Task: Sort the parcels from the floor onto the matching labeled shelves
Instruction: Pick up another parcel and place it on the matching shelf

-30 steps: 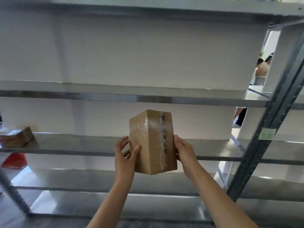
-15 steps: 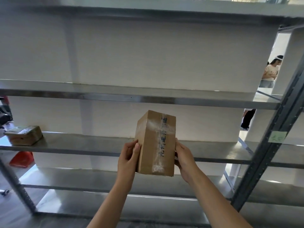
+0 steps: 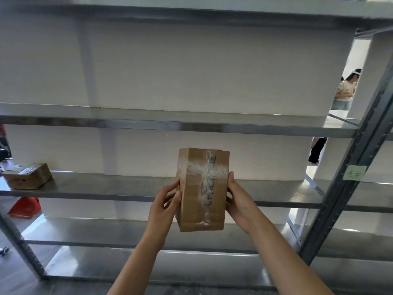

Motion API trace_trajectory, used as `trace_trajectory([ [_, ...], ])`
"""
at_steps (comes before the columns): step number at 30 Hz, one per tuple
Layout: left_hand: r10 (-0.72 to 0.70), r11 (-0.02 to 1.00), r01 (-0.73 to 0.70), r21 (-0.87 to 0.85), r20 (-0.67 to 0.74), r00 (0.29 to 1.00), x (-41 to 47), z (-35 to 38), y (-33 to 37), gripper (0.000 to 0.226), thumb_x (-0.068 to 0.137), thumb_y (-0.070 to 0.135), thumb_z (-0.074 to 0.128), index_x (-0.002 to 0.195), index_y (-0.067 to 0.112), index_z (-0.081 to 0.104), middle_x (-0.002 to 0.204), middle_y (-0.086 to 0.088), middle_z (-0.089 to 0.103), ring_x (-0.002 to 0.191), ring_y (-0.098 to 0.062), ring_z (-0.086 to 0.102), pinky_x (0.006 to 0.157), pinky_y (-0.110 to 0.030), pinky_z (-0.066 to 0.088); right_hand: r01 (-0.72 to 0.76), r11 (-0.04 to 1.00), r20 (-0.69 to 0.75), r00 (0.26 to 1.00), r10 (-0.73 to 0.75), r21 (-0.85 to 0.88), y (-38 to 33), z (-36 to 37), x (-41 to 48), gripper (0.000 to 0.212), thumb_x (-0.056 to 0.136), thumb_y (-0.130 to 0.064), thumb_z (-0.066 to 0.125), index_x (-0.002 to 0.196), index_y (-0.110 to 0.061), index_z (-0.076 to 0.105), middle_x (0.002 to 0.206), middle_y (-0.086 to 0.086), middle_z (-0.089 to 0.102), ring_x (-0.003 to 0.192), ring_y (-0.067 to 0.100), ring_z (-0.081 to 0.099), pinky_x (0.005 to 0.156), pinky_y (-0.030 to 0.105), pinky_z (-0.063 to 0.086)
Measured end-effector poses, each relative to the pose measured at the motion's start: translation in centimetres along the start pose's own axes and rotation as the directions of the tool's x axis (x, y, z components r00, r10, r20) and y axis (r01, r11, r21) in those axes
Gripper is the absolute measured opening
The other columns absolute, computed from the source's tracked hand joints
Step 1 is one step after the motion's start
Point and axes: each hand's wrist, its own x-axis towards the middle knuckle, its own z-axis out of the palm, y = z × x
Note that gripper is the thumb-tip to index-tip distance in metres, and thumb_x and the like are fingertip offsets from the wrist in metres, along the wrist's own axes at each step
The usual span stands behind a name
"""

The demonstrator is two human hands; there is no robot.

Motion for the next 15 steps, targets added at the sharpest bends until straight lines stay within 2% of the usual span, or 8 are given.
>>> trace_trajectory([
  [5, -0.005, 1.000, 0.005, -0.012, 0.051, 0.999, 0.3, -0.6, -0.1, 0.035, 0.095, 0.043, 0.058, 0.129, 0.040, 0.063, 0.126, 0.010, 0.070, 0.122, -0.012, 0.063, 0.101, -0.039, 0.052, 0.001, 0.999, 0.013, 1.000, -0.001, 0.032, -1.0, -0.3, -0.1, 0.055, 0.096, -0.059, 0.045, 0.131, -0.021, 0.065, 0.124, 0.008, 0.068, 0.118, 0.027, 0.061, 0.098, 0.041, 0.053],
  [7, -0.007, 0.998, 0.007, -0.059, 0.004, 1.000, 0.3, -0.2, 0.0, 0.027, 0.098, 0.034, 0.059, 0.123, 0.029, 0.068, 0.115, 0.005, 0.075, 0.114, -0.018, 0.068, 0.099, -0.041, 0.055, 0.023, 1.000, -0.005, 1.000, -0.023, 0.005, -1.0, -0.4, 0.0, 0.048, 0.097, -0.054, 0.050, 0.125, -0.017, 0.066, 0.119, 0.007, 0.071, 0.113, 0.026, 0.064, 0.099, 0.041, 0.054],
  [10, -0.015, 0.995, 0.009, -0.099, -0.058, 0.998, -0.1, 0.9, 0.3, 0.019, 0.098, 0.027, 0.060, 0.110, 0.017, 0.071, 0.099, 0.001, 0.077, 0.103, -0.022, 0.072, 0.092, -0.036, 0.058, 0.057, 0.995, -0.050, 0.997, -0.061, -0.081, -0.8, -0.3, 0.0, 0.031, 0.101, -0.041, 0.053, 0.112, -0.015, 0.064, 0.104, 0.004, 0.073, 0.100, 0.021, 0.067, 0.083, 0.032, 0.054],
  [13, -0.040, 0.993, 0.028, -0.117, -0.105, 0.994, -0.3, 1.9, 0.1, 0.023, 0.098, 0.035, 0.057, 0.102, 0.016, 0.069, 0.092, -0.003, 0.075, 0.095, -0.023, 0.072, 0.093, -0.040, 0.059, 0.056, 0.990, -0.044, 0.997, -0.062, -0.129, -0.7, -0.5, 0.1, 0.032, 0.101, -0.042, 0.054, 0.119, -0.019, 0.067, 0.107, 0.001, 0.077, 0.105, 0.019, 0.069, 0.090, 0.032, 0.055],
  [15, -0.056, 0.991, 0.040, -0.126, -0.125, 0.991, -0.2, 2.3, 0.3, 0.034, 0.093, 0.047, 0.054, 0.100, 0.016, 0.068, 0.090, -0.006, 0.073, 0.093, -0.026, 0.070, 0.094, -0.044, 0.058, 0.054, 0.986, -0.022, 0.998, -0.058, -0.157, -0.7, -0.7, -0.1, 0.032, 0.100, -0.042, 0.054, 0.119, -0.022, 0.071, 0.106, -0.003, 0.079, 0.106, 0.017, 0.071, 0.095, 0.032, 0.055],
])
